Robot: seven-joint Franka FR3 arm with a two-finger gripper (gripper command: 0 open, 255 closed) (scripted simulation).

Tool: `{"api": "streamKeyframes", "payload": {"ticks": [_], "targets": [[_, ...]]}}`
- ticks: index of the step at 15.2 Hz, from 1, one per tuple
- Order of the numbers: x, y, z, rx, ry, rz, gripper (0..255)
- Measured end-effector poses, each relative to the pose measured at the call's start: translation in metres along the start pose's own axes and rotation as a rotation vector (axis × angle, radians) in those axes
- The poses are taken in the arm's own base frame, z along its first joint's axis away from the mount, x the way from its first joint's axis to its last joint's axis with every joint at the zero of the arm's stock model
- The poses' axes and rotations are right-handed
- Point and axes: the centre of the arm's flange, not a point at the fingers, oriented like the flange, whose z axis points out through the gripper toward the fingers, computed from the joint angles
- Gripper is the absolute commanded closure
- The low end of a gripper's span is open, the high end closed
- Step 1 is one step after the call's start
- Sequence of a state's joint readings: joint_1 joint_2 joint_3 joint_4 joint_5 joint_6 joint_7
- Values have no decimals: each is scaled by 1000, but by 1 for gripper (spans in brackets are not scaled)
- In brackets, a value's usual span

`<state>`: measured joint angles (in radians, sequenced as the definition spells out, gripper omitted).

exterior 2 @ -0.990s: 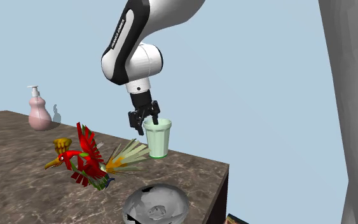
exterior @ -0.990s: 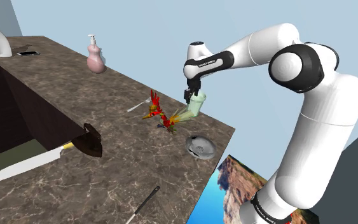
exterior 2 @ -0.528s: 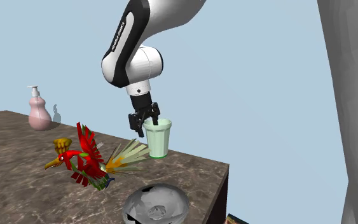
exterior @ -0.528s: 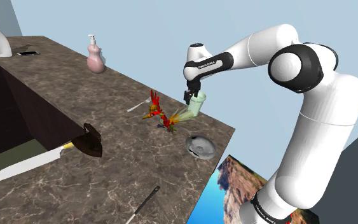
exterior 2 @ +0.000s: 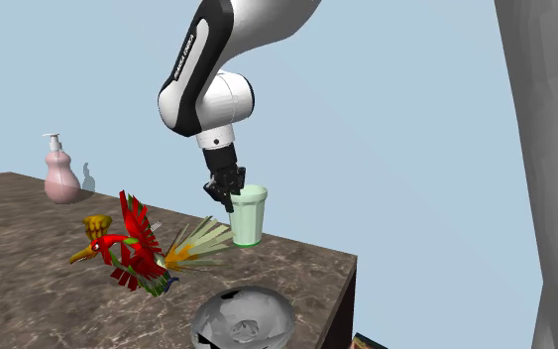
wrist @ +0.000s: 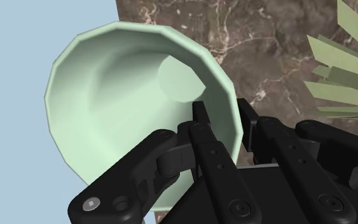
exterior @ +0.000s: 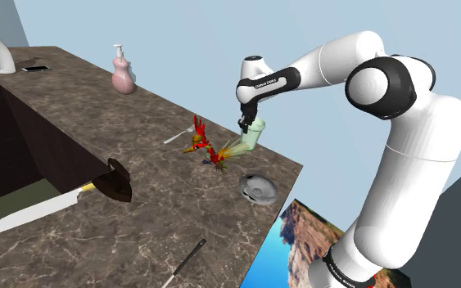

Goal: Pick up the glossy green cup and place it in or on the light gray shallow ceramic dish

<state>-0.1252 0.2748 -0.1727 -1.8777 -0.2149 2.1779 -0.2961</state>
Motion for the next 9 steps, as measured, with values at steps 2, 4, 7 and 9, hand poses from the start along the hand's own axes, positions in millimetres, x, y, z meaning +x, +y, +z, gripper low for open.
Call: {"api": "streamKeyframes", "payload": {"ticks": [2,4,7,9], "targets": [[0,0,0,0,0,0,255],[0,0,-2,0,0,0,255],[-2,3,-15,0,0,0,255],[-2,5,-25,0,0,0,255]]}}
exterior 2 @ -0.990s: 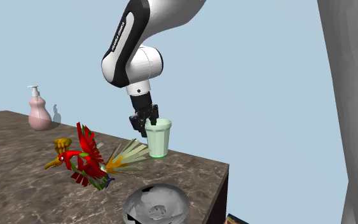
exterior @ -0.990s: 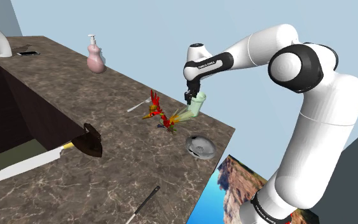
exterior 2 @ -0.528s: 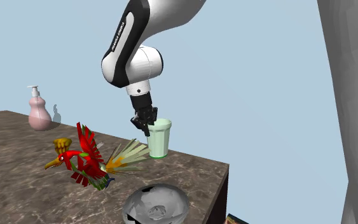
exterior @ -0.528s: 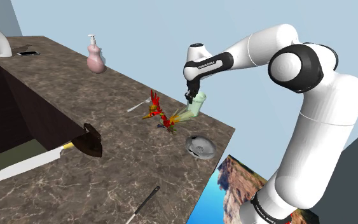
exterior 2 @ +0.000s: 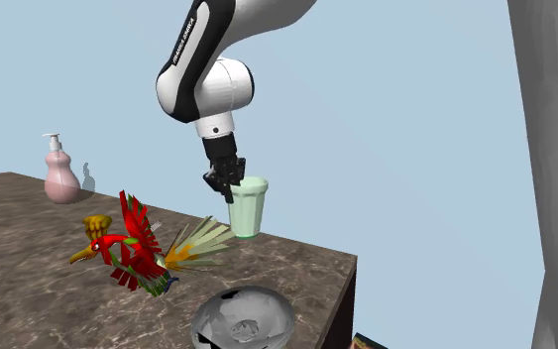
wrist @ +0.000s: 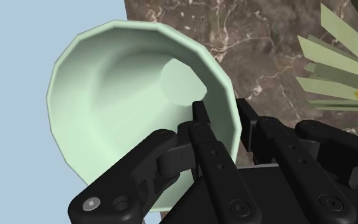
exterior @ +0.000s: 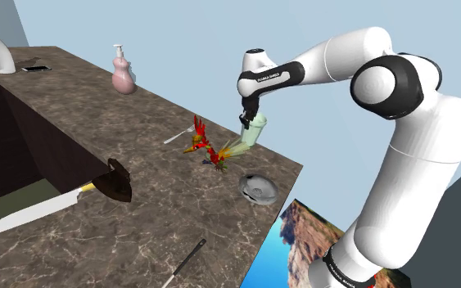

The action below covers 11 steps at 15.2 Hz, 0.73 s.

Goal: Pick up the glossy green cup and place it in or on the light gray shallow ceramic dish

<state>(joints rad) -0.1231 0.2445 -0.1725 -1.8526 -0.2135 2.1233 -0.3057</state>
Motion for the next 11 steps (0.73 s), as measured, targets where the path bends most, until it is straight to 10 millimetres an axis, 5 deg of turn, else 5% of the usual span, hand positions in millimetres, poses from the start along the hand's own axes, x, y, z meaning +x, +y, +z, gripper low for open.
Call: {"api": "streamKeyframes", "payload": {"ticks": [11], "targets": [[-2,15,-58,0,0,0,255]]}}
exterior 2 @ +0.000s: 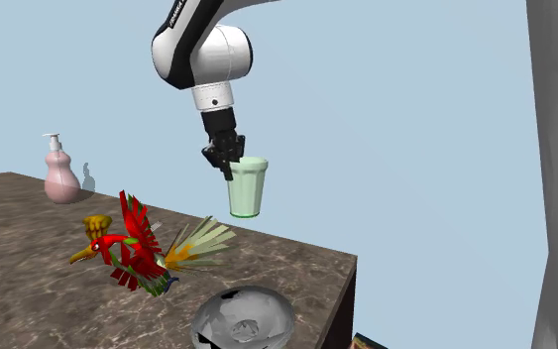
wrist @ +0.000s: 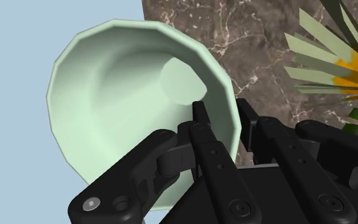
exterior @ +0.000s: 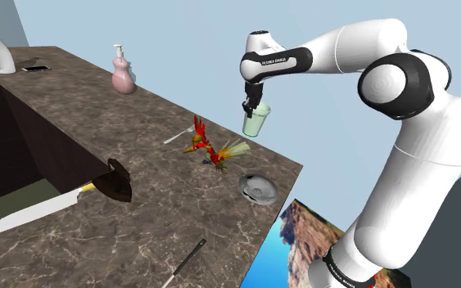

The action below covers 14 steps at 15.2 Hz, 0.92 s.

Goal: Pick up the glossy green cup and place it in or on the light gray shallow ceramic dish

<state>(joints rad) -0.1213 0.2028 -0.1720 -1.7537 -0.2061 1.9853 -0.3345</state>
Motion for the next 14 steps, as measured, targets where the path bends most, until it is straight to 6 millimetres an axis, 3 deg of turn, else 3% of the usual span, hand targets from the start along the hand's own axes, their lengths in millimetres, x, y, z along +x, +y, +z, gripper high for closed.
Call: {"api": "streamKeyframes", "payload": {"ticks": [4,14], "targets": [[-5,-3,-17,0,-1,0,255],[-80,-91,-57,1,0,-1,255]]}}
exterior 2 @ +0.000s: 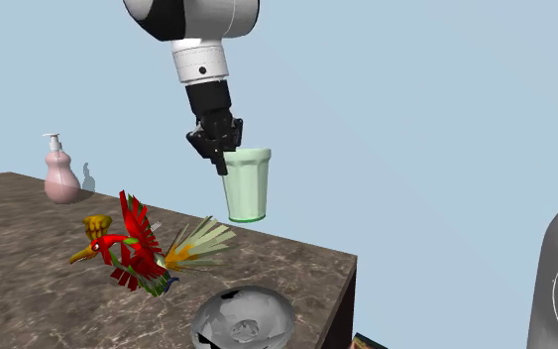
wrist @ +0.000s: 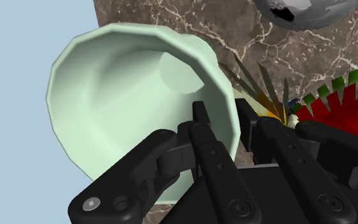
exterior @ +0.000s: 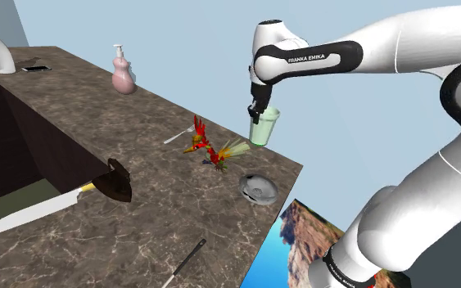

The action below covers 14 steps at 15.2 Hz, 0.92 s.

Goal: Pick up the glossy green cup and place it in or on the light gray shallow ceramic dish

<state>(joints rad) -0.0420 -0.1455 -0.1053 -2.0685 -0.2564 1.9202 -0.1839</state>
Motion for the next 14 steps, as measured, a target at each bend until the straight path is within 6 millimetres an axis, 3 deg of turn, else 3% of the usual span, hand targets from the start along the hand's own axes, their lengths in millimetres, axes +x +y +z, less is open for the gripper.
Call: {"api": "streamKeyframes", "payload": {"ticks": [14], "targets": [[-119,-140,-53,-1,0,0,255]]}}
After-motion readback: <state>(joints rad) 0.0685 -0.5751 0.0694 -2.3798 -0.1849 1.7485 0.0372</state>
